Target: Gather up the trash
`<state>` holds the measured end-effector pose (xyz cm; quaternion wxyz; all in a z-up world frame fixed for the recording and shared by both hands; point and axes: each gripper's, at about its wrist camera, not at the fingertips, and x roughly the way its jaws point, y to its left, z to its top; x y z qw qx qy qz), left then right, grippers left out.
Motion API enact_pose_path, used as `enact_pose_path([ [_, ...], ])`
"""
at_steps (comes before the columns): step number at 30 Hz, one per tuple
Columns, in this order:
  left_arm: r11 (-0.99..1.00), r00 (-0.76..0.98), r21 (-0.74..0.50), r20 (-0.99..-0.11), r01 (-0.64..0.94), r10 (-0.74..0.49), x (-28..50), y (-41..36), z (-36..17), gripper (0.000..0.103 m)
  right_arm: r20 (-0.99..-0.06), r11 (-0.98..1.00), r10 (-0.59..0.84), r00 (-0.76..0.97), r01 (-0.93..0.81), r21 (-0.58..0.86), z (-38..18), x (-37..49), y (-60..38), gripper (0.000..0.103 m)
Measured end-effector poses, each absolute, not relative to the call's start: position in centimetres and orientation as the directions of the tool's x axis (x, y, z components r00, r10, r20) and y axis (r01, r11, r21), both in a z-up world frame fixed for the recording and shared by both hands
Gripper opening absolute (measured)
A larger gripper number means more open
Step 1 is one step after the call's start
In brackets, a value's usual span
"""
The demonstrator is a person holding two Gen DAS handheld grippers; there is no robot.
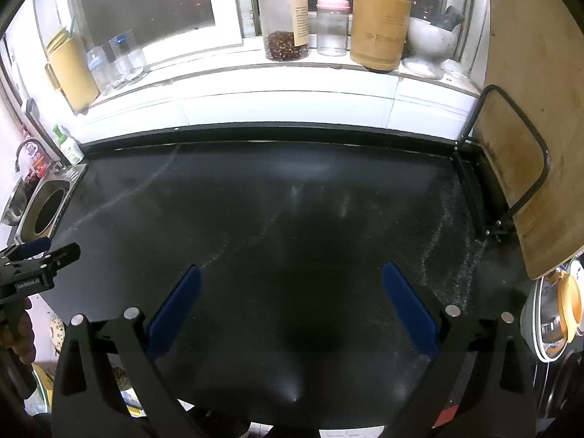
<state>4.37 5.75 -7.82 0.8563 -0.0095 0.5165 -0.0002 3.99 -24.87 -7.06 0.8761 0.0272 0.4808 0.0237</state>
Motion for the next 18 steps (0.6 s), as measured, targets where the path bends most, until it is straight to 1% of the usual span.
enact_pose_path([
  [18, 1.000, 0.462, -0.020, -0.887, -0.006, -0.015, 4.50, 5.80, -8.10, 0.096, -0.841, 0.997, 0.070, 0.536, -0.019, 0.071, -7.19, 4.32, -24.90, 0.096],
])
